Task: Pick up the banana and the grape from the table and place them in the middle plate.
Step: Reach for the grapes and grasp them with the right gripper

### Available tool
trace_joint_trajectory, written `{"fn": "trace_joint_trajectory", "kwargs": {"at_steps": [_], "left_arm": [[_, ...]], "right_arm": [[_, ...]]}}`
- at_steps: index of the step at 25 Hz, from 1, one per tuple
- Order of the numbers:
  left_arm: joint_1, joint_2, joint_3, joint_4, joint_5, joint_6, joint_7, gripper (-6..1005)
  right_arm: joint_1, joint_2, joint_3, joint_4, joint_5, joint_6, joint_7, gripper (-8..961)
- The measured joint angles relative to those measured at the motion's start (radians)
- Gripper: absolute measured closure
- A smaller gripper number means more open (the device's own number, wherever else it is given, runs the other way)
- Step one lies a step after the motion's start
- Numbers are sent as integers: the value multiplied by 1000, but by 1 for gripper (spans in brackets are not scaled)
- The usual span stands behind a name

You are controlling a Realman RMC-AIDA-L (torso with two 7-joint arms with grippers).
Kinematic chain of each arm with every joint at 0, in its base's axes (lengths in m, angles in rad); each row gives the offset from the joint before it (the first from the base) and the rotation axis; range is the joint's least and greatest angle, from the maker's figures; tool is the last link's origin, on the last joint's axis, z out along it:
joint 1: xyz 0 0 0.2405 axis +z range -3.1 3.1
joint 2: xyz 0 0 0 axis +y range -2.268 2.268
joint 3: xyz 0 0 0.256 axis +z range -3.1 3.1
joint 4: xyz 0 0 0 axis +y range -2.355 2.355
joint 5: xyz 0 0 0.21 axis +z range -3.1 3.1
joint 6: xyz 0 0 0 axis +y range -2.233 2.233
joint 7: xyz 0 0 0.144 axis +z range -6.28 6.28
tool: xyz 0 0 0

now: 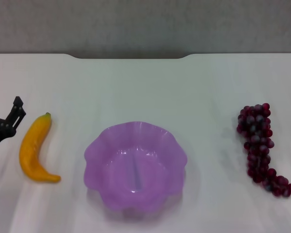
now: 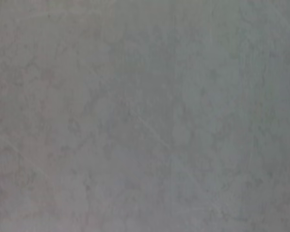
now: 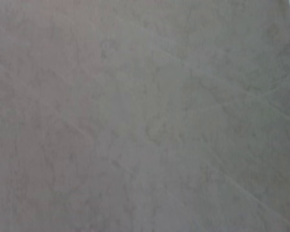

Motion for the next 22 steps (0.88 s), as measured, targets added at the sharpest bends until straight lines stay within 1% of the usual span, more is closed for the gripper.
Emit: {"fn": "trace_joint_trajectory", "kwargs": {"at_steps": [3, 6, 10, 13, 22], "left_arm": [[1, 0, 0, 0, 0, 0, 0, 122], [3, 0, 0, 0, 0, 0, 0, 122], [8, 0, 0, 0, 0, 0, 0, 122], [9, 1, 0, 0, 0, 0, 0, 121], [9, 1, 0, 4, 0, 0, 1, 121]], "right_arm": [[2, -1, -18, 0, -1, 18, 4, 186], [13, -6, -40, -2, -25, 67, 36, 186], [20, -26, -54, -26, -193, 153, 172, 187], [19, -33, -55, -30, -282, 173, 231, 188], [9, -29, -54, -20, -394, 250, 282, 189]]}}
